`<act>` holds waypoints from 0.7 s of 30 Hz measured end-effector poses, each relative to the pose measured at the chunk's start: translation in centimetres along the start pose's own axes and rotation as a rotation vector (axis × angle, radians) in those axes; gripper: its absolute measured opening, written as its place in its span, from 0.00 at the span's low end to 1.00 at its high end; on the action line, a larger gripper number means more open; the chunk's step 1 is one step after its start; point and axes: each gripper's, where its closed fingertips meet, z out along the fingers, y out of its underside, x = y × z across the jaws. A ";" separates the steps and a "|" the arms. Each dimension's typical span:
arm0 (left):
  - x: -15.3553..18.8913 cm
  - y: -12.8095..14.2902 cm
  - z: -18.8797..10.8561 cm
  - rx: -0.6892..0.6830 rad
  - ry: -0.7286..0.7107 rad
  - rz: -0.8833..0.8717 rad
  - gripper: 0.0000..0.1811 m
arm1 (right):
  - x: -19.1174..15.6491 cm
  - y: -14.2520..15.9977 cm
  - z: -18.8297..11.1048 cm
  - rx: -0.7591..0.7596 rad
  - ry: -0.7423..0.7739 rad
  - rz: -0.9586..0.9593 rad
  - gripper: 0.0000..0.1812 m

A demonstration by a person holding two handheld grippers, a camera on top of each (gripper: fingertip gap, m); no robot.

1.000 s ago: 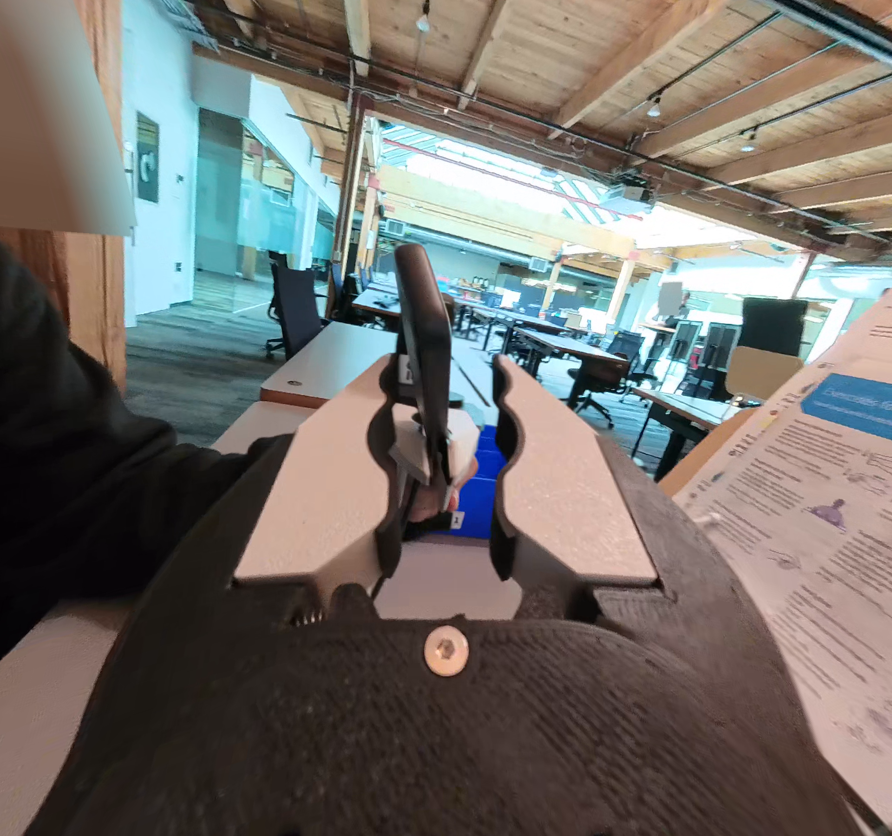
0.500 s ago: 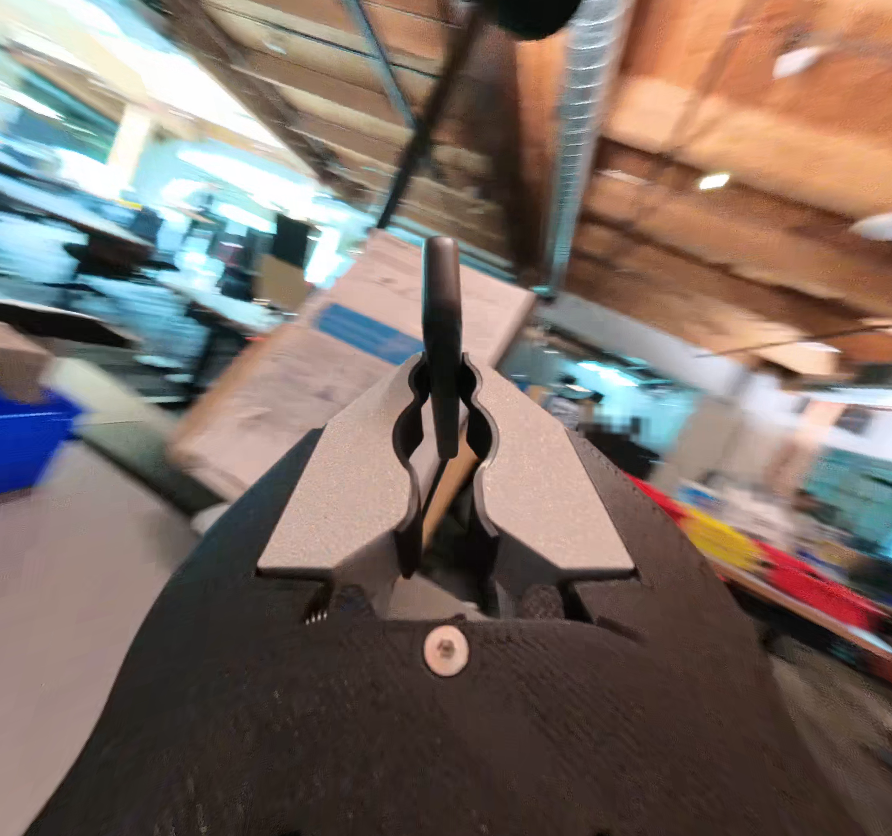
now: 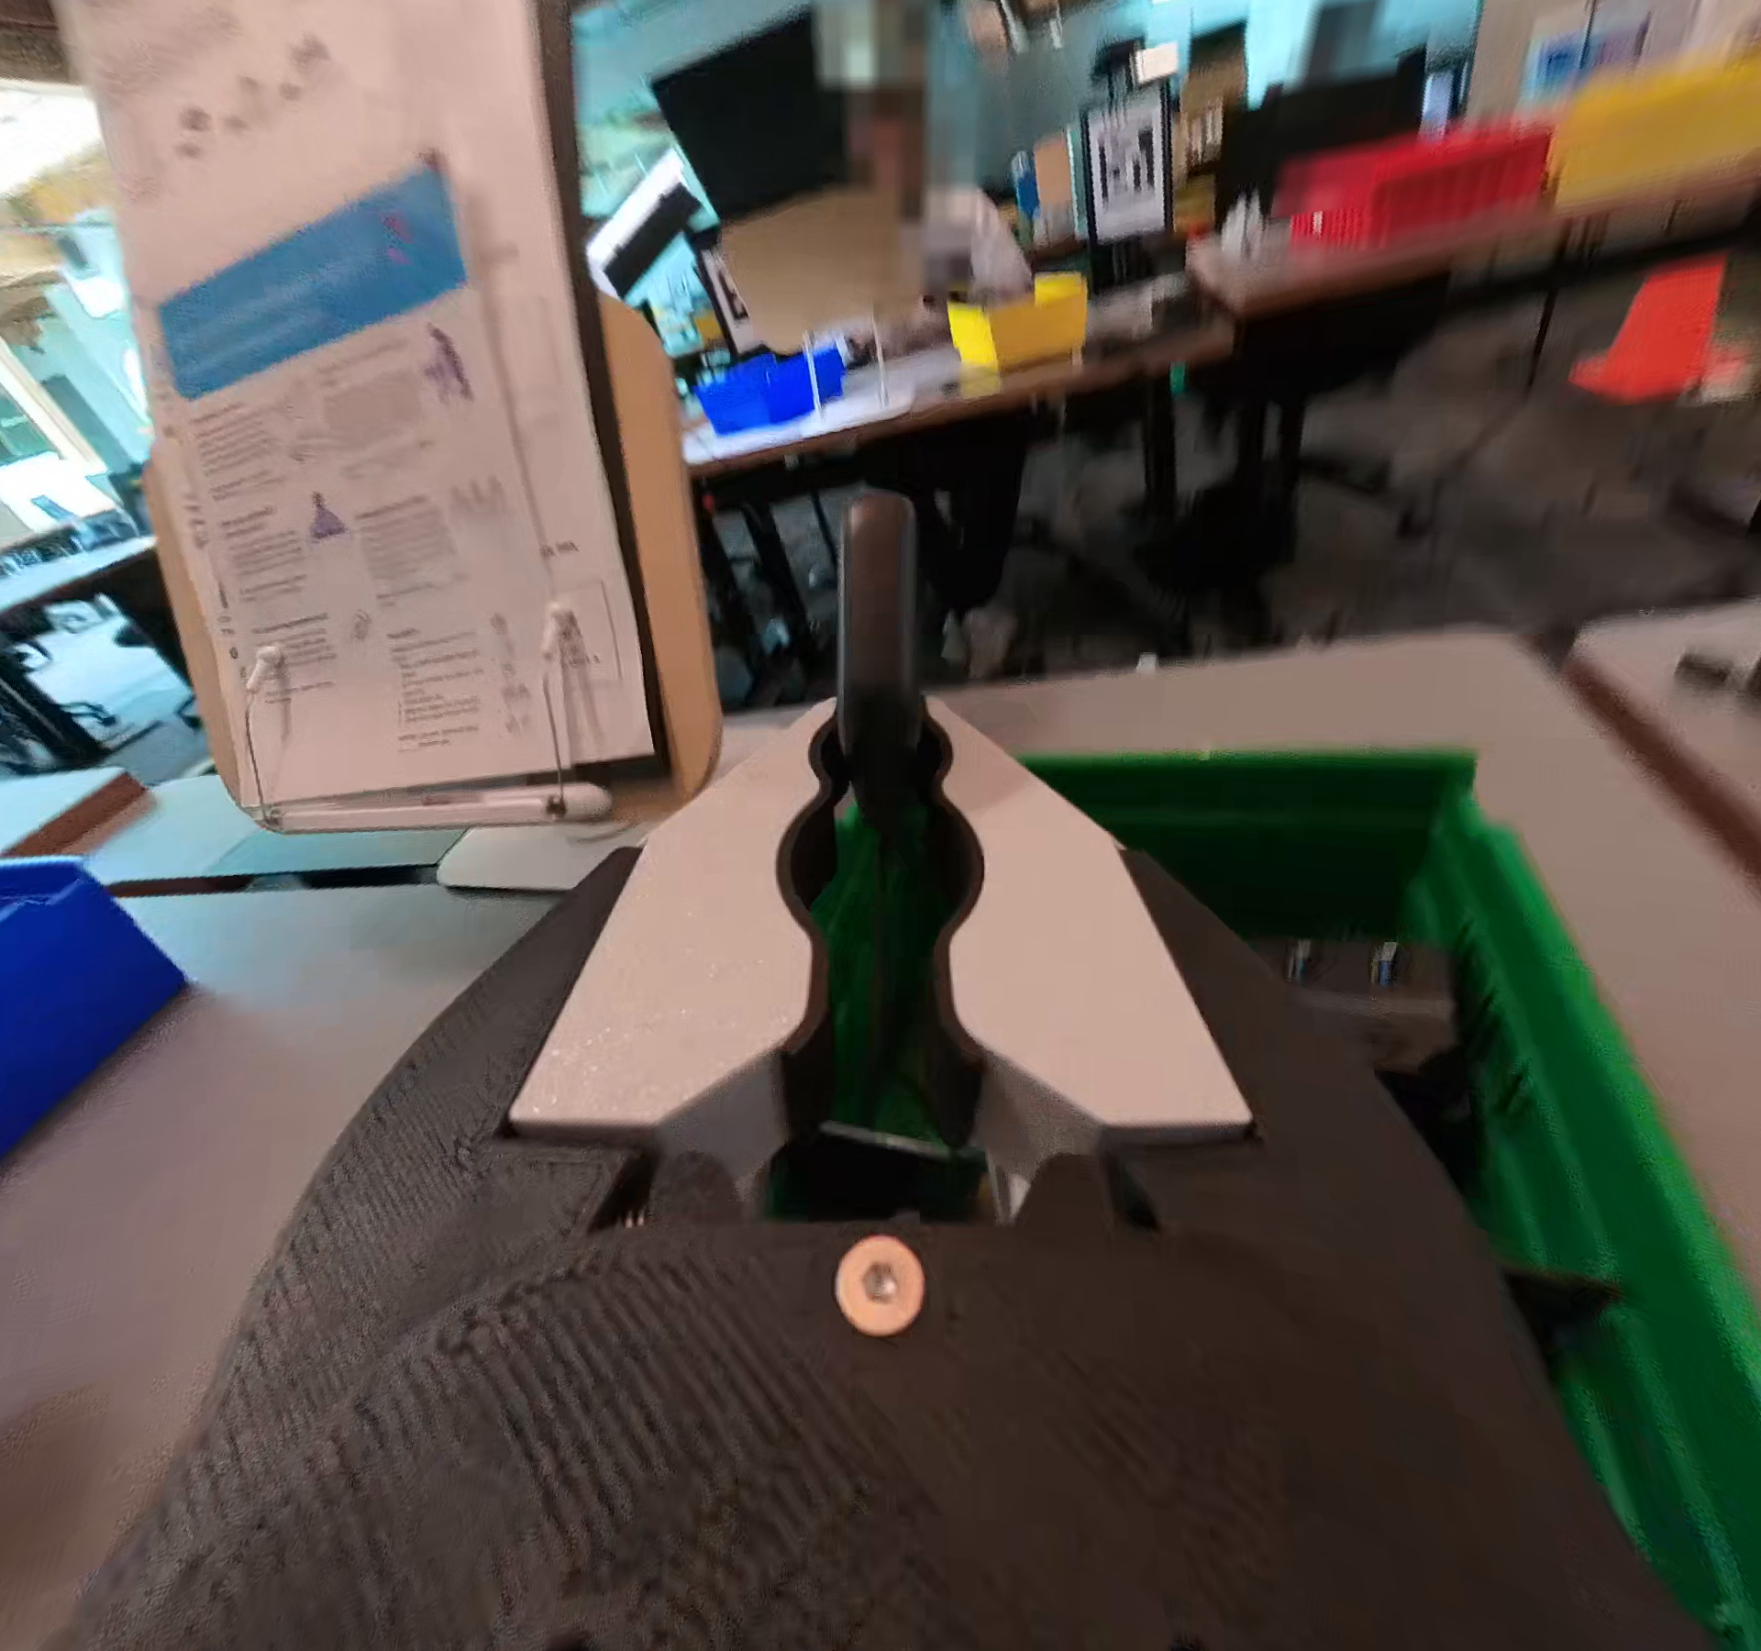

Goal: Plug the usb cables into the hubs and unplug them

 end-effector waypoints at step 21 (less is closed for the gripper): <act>2.5 2.7 3.4 -0.103 0.041 -0.031 0.26 | 3.9 -1.7 -3.8 -0.139 0.455 -0.470 0.45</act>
